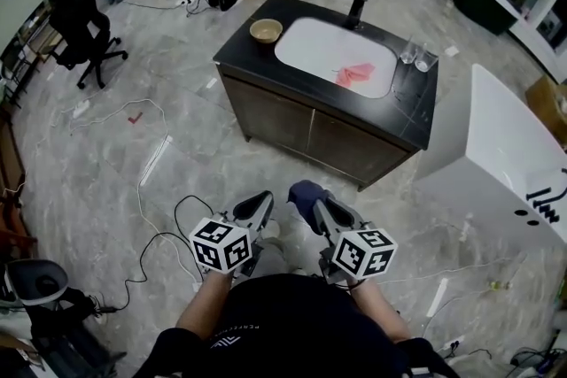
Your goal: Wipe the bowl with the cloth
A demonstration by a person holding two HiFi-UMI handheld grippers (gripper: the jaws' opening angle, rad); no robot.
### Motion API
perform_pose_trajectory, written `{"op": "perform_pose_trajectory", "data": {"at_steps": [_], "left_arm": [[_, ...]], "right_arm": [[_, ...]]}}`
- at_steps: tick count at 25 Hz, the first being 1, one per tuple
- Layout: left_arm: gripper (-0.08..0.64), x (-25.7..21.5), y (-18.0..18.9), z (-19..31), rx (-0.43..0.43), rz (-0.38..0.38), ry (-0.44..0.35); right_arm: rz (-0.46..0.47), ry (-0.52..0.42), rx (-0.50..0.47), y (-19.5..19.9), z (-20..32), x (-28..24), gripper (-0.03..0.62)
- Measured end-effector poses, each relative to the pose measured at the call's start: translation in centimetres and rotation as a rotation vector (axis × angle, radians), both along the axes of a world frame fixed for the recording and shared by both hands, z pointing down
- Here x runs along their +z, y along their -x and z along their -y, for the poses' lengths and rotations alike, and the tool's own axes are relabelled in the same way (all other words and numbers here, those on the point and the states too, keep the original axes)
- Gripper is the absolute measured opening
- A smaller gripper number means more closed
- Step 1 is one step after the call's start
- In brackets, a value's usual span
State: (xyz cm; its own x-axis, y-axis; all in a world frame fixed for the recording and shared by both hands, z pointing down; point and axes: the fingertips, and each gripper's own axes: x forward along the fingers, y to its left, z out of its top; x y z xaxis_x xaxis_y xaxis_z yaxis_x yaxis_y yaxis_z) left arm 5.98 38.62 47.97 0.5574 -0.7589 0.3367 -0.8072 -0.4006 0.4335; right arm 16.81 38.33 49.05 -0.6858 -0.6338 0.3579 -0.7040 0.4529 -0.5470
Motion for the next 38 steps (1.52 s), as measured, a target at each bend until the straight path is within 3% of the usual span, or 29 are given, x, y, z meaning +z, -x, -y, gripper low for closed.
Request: {"op": "perform_pose_trajectory", "data": {"at_steps": [9, 24, 33, 38], "left_arm": [[0.012, 0.7, 3.7, 5.4, 0.026, -0.039, 0.041], [0.012, 1.1, 10.6, 14.1, 0.037, 0.01, 0.034], [0.012, 1.5, 10.3, 17.3, 0.061, 0.028, 0.031], [0.012, 1.0, 9.7, 20.2, 0.043, 0.03, 0.02]], "right_arm": [[-0.032, 0.013, 0.009, 3.6, 5.5, 0.0, 0.057], [-0.016, 0.001, 0.089, 8.1, 15.4, -0.7, 0.057], [0.005, 0.003, 0.1, 8.5, 19.0, -1.1, 0.058], [0.01, -0.003, 0.06, 8.5, 22.5, -1.2, 0.057]]}}
